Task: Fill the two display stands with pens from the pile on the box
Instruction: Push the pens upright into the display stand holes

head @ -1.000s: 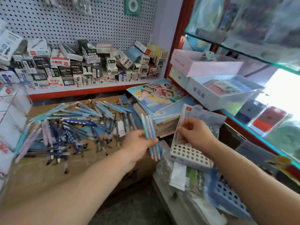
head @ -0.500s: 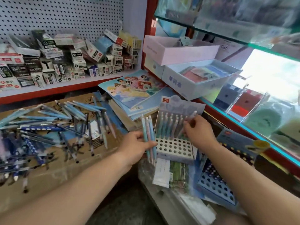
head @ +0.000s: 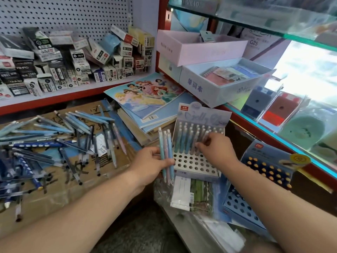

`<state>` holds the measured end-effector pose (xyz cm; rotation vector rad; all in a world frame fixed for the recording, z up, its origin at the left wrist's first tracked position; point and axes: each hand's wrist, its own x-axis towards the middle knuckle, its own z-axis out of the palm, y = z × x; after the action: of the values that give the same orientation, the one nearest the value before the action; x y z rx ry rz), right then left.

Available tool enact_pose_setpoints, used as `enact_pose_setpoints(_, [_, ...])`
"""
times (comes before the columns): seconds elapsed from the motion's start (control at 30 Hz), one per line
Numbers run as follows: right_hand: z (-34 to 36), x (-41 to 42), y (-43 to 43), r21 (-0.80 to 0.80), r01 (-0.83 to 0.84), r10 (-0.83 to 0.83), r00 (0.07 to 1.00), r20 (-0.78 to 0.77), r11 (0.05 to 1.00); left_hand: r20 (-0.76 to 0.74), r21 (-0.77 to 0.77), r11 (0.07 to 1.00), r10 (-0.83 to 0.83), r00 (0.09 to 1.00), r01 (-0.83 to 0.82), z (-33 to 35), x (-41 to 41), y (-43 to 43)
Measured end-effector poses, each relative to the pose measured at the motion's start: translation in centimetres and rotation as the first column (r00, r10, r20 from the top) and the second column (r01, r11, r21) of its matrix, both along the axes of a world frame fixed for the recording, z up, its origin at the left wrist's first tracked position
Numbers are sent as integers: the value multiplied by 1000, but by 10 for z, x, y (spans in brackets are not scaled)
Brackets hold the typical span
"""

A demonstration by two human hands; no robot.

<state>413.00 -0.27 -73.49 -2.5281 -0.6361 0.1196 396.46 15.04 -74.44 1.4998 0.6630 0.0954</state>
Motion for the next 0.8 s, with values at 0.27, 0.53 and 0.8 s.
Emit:
enact_pose_setpoints(0.27, [14,-2,4,50,32,-36,996,83,998,4,9,1000,-19,1000,19,1,-1,0])
enact_pose_setpoints(0.53, [19,-5,0,51,15,-20,995,96,999,4,13,999,-44,999,44,-1,-1,-3])
enact_pose_setpoints(0.8, [24,-6,1,62,-122,112,983,143,991,-3,13,999,-52,999,52,-2,3,-7])
